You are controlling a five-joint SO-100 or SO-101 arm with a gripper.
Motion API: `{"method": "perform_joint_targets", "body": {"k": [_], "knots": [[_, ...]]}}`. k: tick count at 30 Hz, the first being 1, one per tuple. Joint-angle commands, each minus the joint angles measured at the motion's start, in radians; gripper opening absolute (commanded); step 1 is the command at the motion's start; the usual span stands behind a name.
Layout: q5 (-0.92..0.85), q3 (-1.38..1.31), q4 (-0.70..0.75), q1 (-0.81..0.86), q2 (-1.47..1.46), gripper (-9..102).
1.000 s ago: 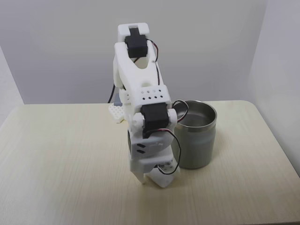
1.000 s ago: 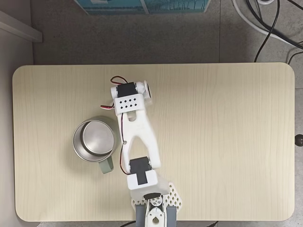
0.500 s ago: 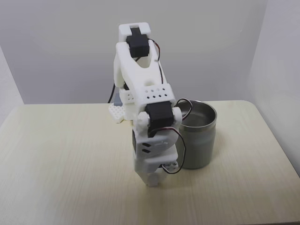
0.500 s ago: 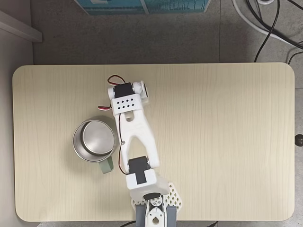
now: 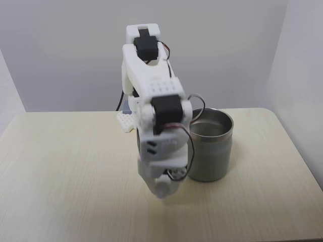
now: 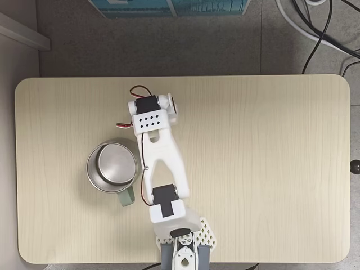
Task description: Grasp a dressing and put it in the cup.
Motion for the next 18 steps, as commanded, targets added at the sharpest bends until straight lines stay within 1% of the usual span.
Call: {"method": "perform_joint_targets", "body": {"k": [1,6,10,18], "knots": [[0.058,0.144,0.058,0.023,-0.077,0],[0.123,0.279,0.15,0.038,-0.129,0],[0.186,0.345,0.196,0.032,-0.186,0],[0.287,0.364,0.265,-0.064,-0.36,0]]}}
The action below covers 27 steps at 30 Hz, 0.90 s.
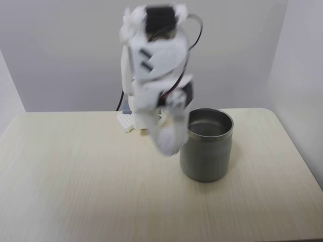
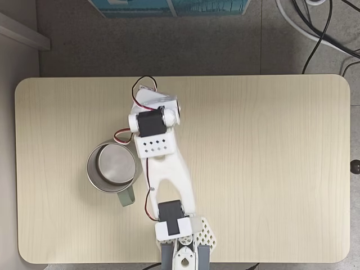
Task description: Grasp a dressing and put it in the cup.
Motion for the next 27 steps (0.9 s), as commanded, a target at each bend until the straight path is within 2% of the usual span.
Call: {"method": "perform_joint_targets", "body": {"k": [1,10,18,25,27], "knots": [[0.041,0.048,0.029,-0.048,-0.104,0],[0.187,0.08,0.123,-0.259,-0.221,0],[0.25,-0.161,0.126,-0.454,-0.388,0],[0.25,-0.199,0.126,-0.472,-0.416,1],[0.256,-0.206,0.126,-0.465,-0.43,8]]}}
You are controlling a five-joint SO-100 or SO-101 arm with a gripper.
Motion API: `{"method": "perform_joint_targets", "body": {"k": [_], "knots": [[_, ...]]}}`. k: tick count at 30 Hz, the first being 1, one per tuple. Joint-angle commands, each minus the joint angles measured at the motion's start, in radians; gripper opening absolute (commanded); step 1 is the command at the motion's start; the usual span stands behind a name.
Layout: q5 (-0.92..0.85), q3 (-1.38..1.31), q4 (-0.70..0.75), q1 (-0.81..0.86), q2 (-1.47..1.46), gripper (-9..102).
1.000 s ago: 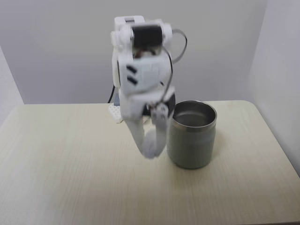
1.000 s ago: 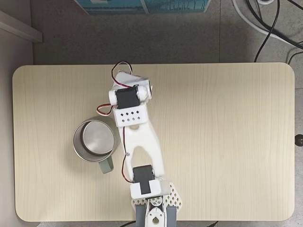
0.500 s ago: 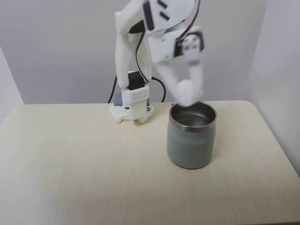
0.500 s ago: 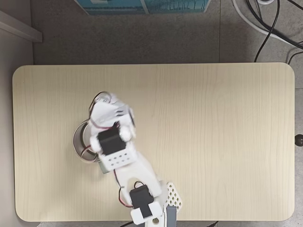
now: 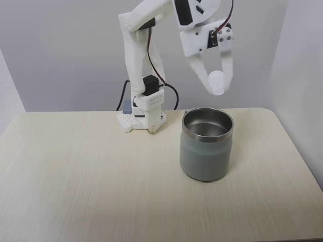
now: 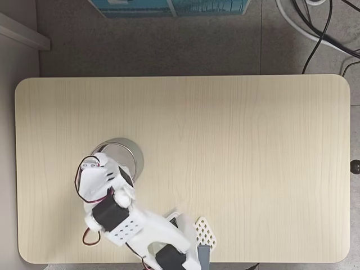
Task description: Grasp a dressing and put it in the cup.
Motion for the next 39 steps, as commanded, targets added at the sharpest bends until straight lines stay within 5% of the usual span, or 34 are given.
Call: {"method": "perform_joint_targets", "body": {"k": [1,6,39], "knots": [[0.006,-0.012,0.038,0.012,-0.051,15],[0.008,-0.011,0.034,0.009,-0.081,26],[0.1,-0.038,-0.021,-0.02,-0.061,25]]}}
